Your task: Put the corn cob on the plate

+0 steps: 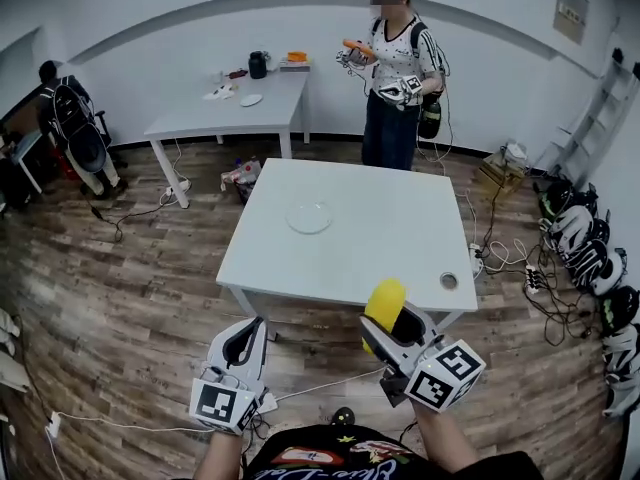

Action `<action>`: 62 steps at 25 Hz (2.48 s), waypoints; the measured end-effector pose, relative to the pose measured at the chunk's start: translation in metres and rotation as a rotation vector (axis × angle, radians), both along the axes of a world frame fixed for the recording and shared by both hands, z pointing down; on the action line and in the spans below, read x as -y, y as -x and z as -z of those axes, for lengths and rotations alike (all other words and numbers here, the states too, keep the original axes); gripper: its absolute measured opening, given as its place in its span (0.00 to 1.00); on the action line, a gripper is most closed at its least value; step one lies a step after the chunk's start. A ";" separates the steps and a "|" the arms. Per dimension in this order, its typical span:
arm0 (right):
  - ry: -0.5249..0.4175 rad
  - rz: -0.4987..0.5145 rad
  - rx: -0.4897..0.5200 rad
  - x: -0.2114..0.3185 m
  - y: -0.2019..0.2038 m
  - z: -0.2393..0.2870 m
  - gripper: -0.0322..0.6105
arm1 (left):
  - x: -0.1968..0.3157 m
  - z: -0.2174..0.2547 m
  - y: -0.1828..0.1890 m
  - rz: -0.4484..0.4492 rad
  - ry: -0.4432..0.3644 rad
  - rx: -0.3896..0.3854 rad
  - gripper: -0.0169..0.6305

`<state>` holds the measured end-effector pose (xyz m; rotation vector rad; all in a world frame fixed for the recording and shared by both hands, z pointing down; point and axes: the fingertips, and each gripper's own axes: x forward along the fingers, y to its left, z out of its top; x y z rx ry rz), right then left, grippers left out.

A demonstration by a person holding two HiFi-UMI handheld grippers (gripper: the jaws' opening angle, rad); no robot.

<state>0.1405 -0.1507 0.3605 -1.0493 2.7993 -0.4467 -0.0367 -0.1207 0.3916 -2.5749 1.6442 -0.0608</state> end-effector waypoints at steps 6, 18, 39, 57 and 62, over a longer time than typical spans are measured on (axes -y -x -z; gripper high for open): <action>0.032 0.026 -0.001 0.071 0.007 -0.014 0.44 | 0.072 -0.004 0.002 0.017 0.037 -0.004 0.02; 0.134 0.003 -0.196 0.274 0.068 -0.070 0.44 | 0.279 -0.015 0.037 -0.063 0.020 -0.036 0.02; 0.536 0.146 -0.817 0.460 0.168 -0.256 0.44 | 0.404 -0.049 0.138 -0.042 0.117 -0.131 0.02; 0.492 0.167 -0.855 0.467 0.182 -0.279 0.44 | 0.403 -0.061 0.153 -0.028 0.141 -0.150 0.02; 0.393 0.072 -0.578 0.459 0.172 -0.217 0.44 | 0.407 -0.060 0.142 -0.038 0.138 -0.134 0.02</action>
